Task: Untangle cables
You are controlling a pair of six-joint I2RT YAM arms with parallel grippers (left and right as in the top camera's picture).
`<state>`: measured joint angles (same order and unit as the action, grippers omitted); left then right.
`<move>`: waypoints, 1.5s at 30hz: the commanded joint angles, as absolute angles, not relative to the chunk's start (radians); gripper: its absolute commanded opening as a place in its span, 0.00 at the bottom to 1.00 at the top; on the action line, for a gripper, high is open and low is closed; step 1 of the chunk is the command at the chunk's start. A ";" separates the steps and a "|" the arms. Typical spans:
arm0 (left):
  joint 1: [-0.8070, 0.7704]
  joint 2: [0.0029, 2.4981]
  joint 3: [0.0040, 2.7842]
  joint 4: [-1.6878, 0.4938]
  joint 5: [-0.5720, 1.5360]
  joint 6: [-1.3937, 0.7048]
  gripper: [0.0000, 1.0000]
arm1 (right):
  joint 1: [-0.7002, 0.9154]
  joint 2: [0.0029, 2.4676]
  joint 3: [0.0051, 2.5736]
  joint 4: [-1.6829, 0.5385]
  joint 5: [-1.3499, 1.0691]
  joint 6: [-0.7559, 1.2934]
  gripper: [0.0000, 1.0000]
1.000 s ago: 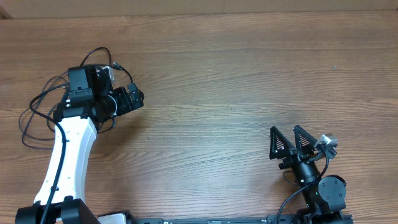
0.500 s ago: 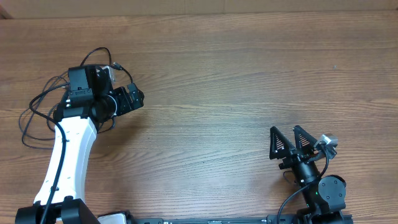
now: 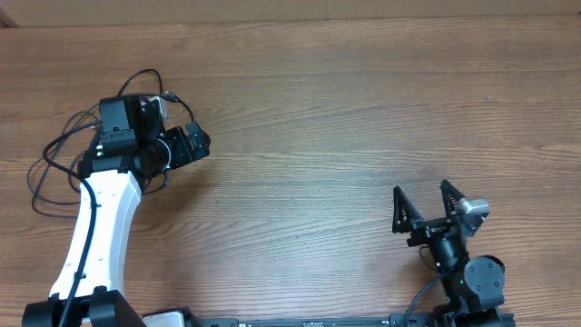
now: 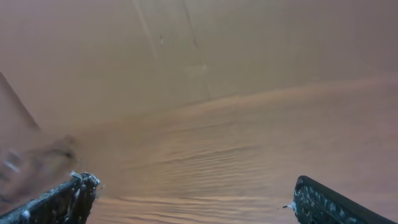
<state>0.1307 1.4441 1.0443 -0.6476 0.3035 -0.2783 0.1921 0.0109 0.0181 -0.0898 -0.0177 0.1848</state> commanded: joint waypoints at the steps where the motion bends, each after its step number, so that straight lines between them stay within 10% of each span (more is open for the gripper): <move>1: 0.130 1.451 1.063 -0.647 0.304 -0.258 1.00 | 0.194 0.002 0.008 -0.085 0.006 -0.119 1.00; 45: 0.130 1.451 1.063 -0.647 0.304 -0.258 1.00 | 0.194 0.002 0.008 -0.081 0.032 -0.125 1.00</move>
<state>0.1307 1.4441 1.0443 -0.6476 0.3035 -0.2783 0.1925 0.0109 0.0181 -0.0834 0.0330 -0.1303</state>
